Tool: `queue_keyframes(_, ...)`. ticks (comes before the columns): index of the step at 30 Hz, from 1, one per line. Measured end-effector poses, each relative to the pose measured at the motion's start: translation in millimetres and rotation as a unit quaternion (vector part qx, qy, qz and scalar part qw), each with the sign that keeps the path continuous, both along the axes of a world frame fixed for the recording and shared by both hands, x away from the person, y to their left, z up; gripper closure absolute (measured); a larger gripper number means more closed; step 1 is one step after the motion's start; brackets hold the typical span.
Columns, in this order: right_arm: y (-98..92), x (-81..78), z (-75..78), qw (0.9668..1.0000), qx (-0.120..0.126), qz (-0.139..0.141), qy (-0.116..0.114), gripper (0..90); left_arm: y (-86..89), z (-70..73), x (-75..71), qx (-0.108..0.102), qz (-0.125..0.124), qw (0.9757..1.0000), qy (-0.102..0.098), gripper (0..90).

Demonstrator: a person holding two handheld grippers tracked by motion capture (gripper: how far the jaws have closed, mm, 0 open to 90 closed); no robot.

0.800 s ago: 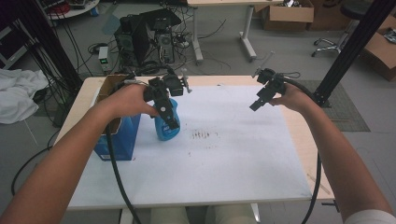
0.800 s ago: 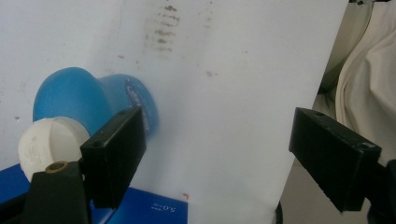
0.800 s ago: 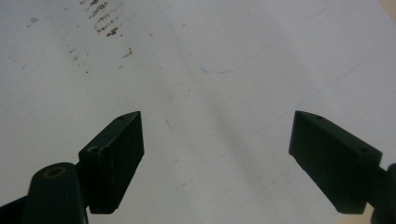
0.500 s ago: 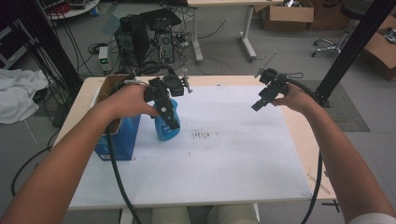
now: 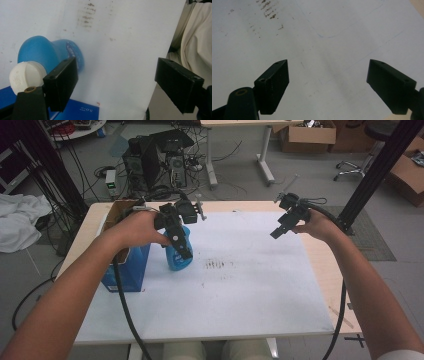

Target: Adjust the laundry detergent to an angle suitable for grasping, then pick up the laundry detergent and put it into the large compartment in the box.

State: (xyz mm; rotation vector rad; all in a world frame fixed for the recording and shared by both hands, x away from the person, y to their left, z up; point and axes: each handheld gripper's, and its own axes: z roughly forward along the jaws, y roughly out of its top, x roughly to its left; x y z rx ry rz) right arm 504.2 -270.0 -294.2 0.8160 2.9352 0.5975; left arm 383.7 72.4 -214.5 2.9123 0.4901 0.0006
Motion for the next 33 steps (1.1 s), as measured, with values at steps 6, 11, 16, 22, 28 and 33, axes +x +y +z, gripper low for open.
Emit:
queue_keyframes(6, 1.3, -2.6, -1.0, 1.0000, -0.002, 0.004, -0.001, 18.0, -1.7, 0.1, -1.7, 0.000, 0.000, 1.0000, -0.002, 19.5)
queue_keyframes(11, -1.5, -2.0, 1.7, 1.0000, 0.001, -0.001, -0.003, 17.9, -2.2, 3.6, -1.5, -0.003, 0.003, 1.0000, -0.007, 19.4)
queue_keyframes(16, -0.5, -1.6, 2.2, 1.0000, 0.001, 0.001, -0.005, 17.8, -1.6, 11.0, -0.8, -0.004, 0.017, 0.9997, -0.019, 19.1)
queue_keyframes(22, -1.3, 1.1, 3.3, 1.0000, 0.003, 0.001, -0.004, 17.8, 2.3, 28.4, 11.0, -0.012, 0.061, 0.9975, -0.036, 19.2)
queue_keyframes(28, -4.1, 1.4, 5.1, 1.0000, 0.003, 0.000, -0.006, 17.8, 3.3, 38.7, 18.1, 0.005, 0.103, 0.9936, -0.047, 19.4)
queue_keyframes(33, -5.7, 1.7, 5.8, 1.0000, 0.006, -0.001, -0.006, 17.8, 5.4, 43.2, 25.4, 0.005, 0.129, 0.9903, -0.052, 19.3)
